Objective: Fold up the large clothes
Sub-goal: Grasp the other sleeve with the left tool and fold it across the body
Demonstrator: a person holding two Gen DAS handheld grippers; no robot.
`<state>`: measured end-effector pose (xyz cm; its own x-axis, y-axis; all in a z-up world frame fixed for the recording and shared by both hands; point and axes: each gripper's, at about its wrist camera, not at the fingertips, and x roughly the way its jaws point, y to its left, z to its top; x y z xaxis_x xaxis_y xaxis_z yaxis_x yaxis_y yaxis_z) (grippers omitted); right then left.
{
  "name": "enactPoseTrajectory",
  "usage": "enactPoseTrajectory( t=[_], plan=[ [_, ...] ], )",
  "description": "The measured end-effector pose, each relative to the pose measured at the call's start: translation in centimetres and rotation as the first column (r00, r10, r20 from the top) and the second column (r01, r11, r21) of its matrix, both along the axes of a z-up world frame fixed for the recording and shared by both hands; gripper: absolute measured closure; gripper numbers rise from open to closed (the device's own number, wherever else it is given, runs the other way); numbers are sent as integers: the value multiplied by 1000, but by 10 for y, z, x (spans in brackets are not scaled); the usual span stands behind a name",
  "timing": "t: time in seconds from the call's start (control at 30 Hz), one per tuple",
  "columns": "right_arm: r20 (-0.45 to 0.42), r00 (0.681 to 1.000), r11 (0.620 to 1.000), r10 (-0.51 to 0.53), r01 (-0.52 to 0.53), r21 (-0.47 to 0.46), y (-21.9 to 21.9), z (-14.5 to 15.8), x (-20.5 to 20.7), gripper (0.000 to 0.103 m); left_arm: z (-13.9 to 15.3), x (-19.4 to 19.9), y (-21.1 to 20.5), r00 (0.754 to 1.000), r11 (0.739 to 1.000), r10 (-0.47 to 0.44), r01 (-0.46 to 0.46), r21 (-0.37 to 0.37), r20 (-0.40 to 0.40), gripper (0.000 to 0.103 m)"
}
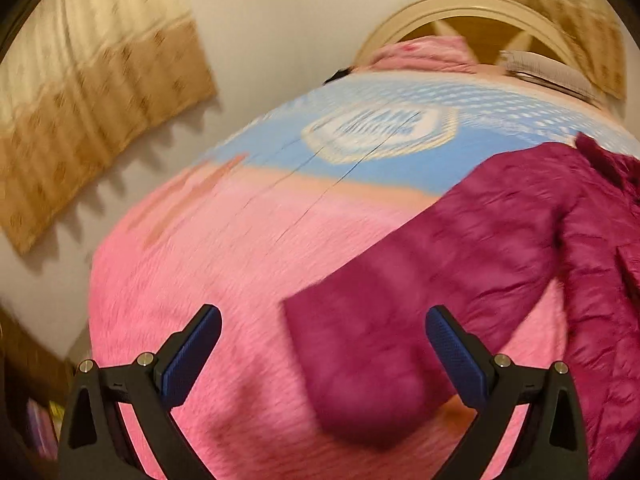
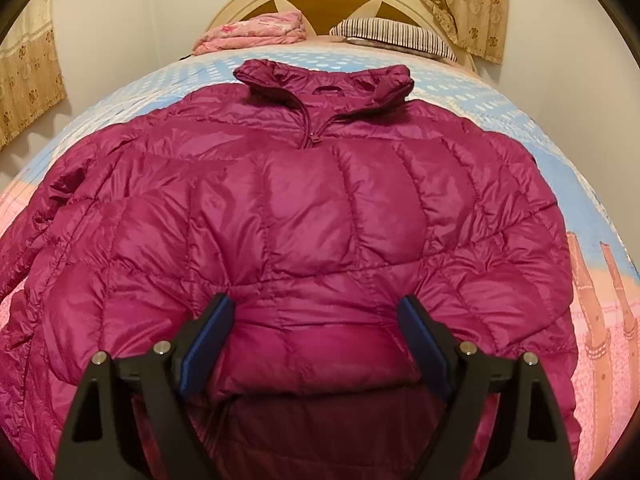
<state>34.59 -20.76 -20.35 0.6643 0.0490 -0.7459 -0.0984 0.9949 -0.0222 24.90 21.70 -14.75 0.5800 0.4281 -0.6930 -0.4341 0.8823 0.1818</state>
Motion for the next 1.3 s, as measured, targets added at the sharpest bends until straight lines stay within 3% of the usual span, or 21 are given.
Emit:
enactPoseTrajectory(
  t=[0.27,0.4,0.47,0.5,0.57,0.6,0.63,0.73,0.8,0.97,1.1,1.3],
  plan=[
    [4,1000,1000,-5,5,-6,-1,1,-1,14,-24,-8,10,1000,987,-9,5,-163,-21,1],
    [6,1000,1000,-9,9,-3,-2,1,-2,13,-32,5,4,999,979,-22,14,-204,-39,2],
    [6,1000,1000,-9,9,-1,-3,1,-2,13,-37,10,4,998,975,-29,14,-222,-64,28],
    [6,1000,1000,-9,9,-2,-2,1,-2,13,-39,11,4,996,976,-33,14,-219,-79,52],
    [7,1000,1000,-11,11,-3,-2,1,-2,13,-35,11,3,997,982,-42,29,-189,-65,69],
    [7,1000,1000,-11,11,-4,-2,1,-3,13,-30,9,0,997,983,-62,52,-176,-49,86],
    [7,1000,1000,-12,12,-5,-2,1,-3,12,-24,10,-1,997,984,-71,64,-169,-37,89],
    [4,1000,1000,-4,4,5,-4,3,-4,13,4,10,-6,997,992,-79,80,-102,15,91],
    [6,1000,1000,7,-7,1,-7,13,-10,13,31,9,-15,993,995,-100,102,-18,67,91],
    [107,994,999,5,-2,-35,-27,47,-37,13,87,18,-55,969,980,-176,157,119,176,91],
    [125,992,999,-28,30,-11,-53,60,-47,13,120,32,-111,927,955,-288,258,148,241,91],
    [120,990,997,-71,68,28,-84,57,-59,13,120,46,-215,857,887,-459,426,179,235,91]
  ],
)
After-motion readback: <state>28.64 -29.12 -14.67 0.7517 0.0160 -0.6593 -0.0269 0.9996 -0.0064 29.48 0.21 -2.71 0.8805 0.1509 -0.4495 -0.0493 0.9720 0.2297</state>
